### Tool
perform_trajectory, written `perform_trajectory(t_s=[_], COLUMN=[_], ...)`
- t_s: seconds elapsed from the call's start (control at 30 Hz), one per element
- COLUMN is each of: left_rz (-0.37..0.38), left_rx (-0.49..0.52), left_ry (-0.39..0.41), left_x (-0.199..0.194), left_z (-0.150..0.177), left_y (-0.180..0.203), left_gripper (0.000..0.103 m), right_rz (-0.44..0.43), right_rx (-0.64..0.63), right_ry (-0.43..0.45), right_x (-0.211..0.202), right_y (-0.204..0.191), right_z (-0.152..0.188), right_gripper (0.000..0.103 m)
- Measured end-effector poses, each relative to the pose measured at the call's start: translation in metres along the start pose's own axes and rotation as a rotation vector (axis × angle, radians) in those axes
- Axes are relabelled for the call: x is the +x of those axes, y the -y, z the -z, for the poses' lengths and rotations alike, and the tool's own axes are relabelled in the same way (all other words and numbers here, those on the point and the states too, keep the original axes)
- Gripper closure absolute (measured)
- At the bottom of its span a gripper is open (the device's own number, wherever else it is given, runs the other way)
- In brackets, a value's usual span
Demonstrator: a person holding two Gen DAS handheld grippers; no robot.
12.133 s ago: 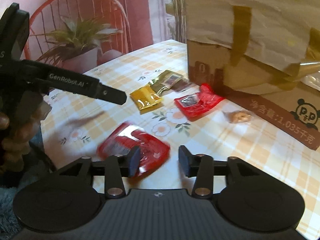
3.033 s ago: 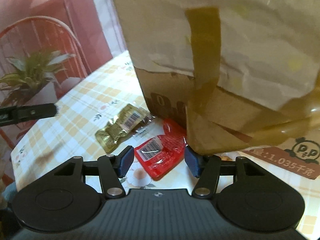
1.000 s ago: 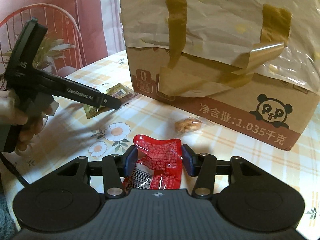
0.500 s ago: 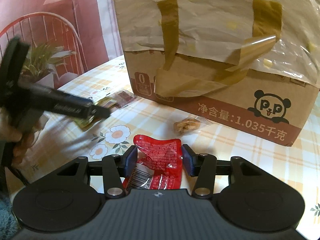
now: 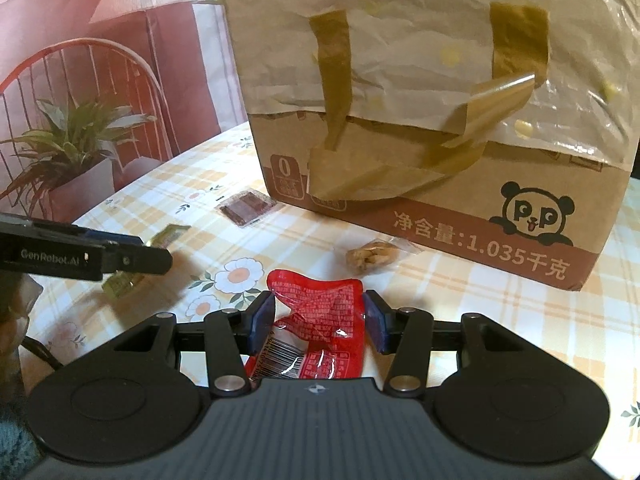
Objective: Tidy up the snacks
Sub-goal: 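Close the left gripper on the gold foil packet and lift it, then carry the red and gold packets over the box and open both grippers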
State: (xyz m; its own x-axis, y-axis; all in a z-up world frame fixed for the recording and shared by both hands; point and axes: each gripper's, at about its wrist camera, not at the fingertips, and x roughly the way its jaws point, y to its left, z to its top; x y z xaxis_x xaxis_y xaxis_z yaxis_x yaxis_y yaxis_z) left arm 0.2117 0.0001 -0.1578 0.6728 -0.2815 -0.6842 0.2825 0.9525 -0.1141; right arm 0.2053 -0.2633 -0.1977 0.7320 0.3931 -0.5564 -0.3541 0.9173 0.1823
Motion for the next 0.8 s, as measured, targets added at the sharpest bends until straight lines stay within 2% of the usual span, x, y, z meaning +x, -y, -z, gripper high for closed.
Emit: perform_trajectory(t_s=[0.17,0.4,0.57,0.8], left_rz=[0.004,0.002,0.034,0.091], left_rx=[0.003,0.054,0.07,0.104], left_ry=[0.002,0.112,0.235,0.396], left_x=[0.0,-0.021,-0.045,-0.07], left_z=[0.001,-0.019,-0.057,-0.127], left_y=[0.001,0.008,0.015,0.034], left_gripper=[0.048,0.048,0.048,0.047], right_rz=[-0.005,0.016,0.024,0.022], right_rx=[-0.018,-0.061,-0.084,-0.149], right_ry=[0.023,0.062,0.182,0.393], right_x=[-0.005,-0.019,-0.046,-0.086], right_y=[-0.004,-0.011,-0.009,-0.007], right_z=[0.001,-0.005,-0.036,-0.109], right_gripper=[0.052,0.052,0.052,0.052])
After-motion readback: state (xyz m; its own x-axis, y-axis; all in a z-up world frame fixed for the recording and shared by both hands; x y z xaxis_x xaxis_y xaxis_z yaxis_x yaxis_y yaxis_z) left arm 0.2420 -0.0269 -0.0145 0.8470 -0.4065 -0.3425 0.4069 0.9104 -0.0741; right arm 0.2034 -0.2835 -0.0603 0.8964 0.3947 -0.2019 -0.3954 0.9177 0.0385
